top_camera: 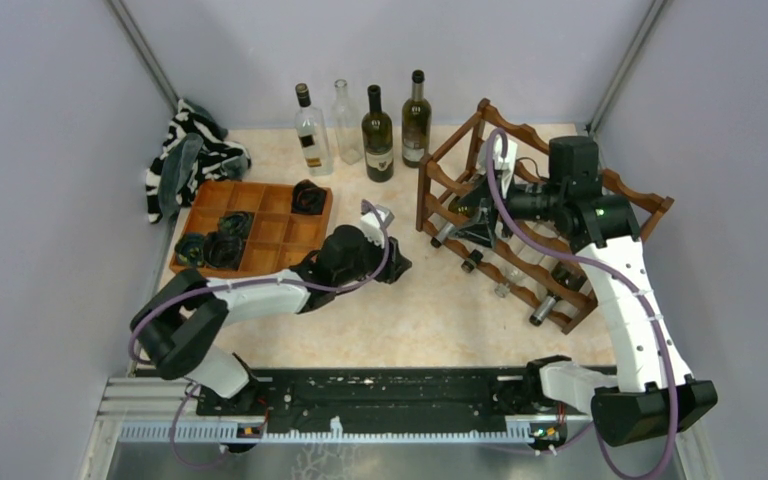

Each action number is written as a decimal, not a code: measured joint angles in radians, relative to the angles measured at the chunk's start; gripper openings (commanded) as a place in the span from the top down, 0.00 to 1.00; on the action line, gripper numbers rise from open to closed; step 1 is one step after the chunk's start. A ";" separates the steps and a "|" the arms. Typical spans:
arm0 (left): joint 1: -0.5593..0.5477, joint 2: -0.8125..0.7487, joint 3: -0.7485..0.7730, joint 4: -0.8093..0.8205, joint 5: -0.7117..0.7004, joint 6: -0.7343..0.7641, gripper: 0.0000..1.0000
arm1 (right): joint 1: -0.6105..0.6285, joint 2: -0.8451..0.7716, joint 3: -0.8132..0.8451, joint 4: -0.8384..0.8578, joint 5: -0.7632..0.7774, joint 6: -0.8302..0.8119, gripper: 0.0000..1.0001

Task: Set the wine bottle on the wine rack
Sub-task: Adjust the wine bottle in the wine rack, then pick up the wine bottle from the center of the board.

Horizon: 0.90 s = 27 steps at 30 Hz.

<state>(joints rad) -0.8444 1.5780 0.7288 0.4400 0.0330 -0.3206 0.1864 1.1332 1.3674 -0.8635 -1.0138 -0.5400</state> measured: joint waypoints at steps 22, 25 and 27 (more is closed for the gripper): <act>0.066 -0.665 -0.185 -0.177 -0.159 -0.007 0.02 | 0.000 0.102 0.074 0.061 0.008 0.017 0.36; 0.066 -0.729 -0.222 -0.199 -0.166 -0.035 0.02 | 0.000 0.154 0.123 0.080 0.019 0.021 0.36; 0.066 -0.771 -0.258 -0.210 -0.175 -0.054 0.02 | 0.000 0.195 0.169 0.099 0.032 0.026 0.36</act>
<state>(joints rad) -0.7788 0.8066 0.4709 0.2298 -0.1417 -0.3744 0.1867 1.3277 1.5368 -0.7647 -0.9813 -0.5137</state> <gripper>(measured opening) 0.982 0.644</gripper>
